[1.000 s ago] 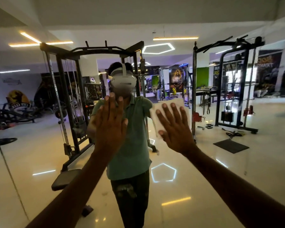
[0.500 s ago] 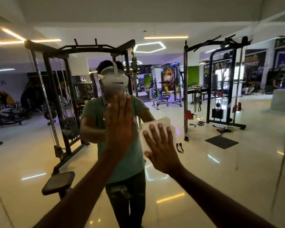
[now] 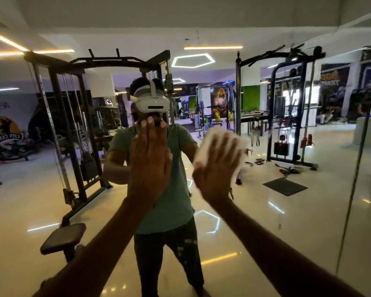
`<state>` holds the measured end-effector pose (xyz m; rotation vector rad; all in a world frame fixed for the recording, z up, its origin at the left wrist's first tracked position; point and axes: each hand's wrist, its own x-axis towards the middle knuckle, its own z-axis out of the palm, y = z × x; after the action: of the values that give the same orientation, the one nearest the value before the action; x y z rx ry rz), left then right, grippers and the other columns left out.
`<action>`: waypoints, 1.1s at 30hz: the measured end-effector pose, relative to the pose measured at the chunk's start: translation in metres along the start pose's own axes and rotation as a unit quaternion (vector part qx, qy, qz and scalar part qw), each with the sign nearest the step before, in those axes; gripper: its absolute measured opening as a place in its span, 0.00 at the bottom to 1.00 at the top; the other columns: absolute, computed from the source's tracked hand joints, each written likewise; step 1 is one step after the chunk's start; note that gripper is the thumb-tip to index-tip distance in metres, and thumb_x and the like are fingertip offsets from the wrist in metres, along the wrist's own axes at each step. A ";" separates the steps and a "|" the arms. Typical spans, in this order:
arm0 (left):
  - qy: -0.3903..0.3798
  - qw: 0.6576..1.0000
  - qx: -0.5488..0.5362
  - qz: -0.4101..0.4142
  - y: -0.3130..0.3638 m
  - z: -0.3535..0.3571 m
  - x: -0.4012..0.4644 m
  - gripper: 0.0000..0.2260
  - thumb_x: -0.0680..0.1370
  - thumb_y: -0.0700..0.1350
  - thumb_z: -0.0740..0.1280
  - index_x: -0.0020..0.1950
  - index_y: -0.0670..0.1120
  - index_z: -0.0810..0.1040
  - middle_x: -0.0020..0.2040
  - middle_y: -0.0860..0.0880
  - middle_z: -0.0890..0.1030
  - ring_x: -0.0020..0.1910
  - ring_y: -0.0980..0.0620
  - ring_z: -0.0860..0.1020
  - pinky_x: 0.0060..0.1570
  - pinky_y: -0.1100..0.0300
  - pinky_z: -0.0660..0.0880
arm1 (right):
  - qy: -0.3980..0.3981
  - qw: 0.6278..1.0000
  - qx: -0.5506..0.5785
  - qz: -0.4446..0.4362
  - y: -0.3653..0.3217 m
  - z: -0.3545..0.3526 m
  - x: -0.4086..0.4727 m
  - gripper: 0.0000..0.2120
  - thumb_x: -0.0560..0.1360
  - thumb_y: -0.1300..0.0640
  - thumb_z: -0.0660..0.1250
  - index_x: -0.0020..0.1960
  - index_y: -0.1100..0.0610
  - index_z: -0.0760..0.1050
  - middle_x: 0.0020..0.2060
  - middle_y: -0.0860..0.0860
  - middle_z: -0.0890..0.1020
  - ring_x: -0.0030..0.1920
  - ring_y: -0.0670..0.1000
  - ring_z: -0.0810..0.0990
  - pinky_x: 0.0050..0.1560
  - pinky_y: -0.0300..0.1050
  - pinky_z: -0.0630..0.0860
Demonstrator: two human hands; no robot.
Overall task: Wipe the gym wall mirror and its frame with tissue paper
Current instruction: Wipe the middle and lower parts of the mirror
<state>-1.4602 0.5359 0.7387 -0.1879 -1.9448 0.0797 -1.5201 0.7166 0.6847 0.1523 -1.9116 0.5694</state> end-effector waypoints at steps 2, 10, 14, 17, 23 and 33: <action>-0.005 0.999 0.043 -0.009 0.016 0.010 0.005 0.32 0.86 0.53 0.57 0.85 0.44 0.48 0.84 0.38 0.46 0.83 0.37 0.46 0.80 0.37 0.51 | -0.039 0.988 0.018 -0.150 0.013 0.005 -0.015 0.36 0.84 0.39 0.48 0.85 0.57 0.50 0.84 0.61 0.46 0.84 0.66 0.44 0.80 0.71 0.41; -0.007 0.993 0.112 0.022 0.006 0.004 0.000 0.30 0.86 0.56 0.54 0.84 0.42 0.53 0.84 0.37 0.50 0.83 0.37 0.48 0.80 0.38 0.50 | 0.039 0.982 -0.028 -0.184 0.164 -0.031 0.082 0.36 0.83 0.41 0.51 0.85 0.55 0.47 0.84 0.60 0.50 0.84 0.65 0.48 0.81 0.70 0.45; -0.013 0.993 0.120 0.010 0.012 0.002 0.000 0.31 0.86 0.55 0.55 0.84 0.42 0.53 0.84 0.37 0.49 0.83 0.36 0.48 0.79 0.37 0.52 | 0.121 0.981 0.050 0.143 0.104 -0.027 0.104 0.34 0.84 0.42 0.50 0.84 0.60 0.55 0.83 0.63 0.55 0.83 0.67 0.52 0.81 0.67 0.47; -0.023 0.991 0.132 0.016 0.015 0.000 0.001 0.32 0.85 0.56 0.56 0.84 0.42 0.52 0.84 0.36 0.48 0.83 0.36 0.48 0.80 0.37 0.50 | 0.078 0.990 0.063 0.095 0.034 -0.021 0.086 0.35 0.85 0.41 0.50 0.85 0.58 0.50 0.84 0.62 0.49 0.83 0.67 0.46 0.81 0.69 0.42; -0.039 0.983 0.181 -0.003 -0.004 -0.013 -0.012 0.37 0.83 0.58 0.59 0.84 0.38 0.50 0.83 0.34 0.48 0.83 0.36 0.47 0.81 0.40 0.48 | -0.001 0.953 -0.018 -0.302 0.079 -0.027 0.087 0.35 0.85 0.40 0.58 0.86 0.53 0.51 0.85 0.59 0.49 0.84 0.64 0.45 0.81 0.69 0.43; -0.073 0.969 0.221 -0.086 -0.029 -0.015 -0.035 0.39 0.84 0.64 0.50 0.84 0.38 0.44 0.83 0.33 0.44 0.83 0.35 0.45 0.79 0.38 0.47 | 0.015 0.978 0.019 -0.206 -0.009 -0.021 0.090 0.36 0.84 0.40 0.56 0.85 0.56 0.52 0.84 0.60 0.49 0.84 0.66 0.46 0.81 0.69 0.40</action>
<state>-1.4364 0.5005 0.7161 0.2891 -2.0272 0.4162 -1.5365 0.7325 0.7746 0.5467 -1.7731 0.3245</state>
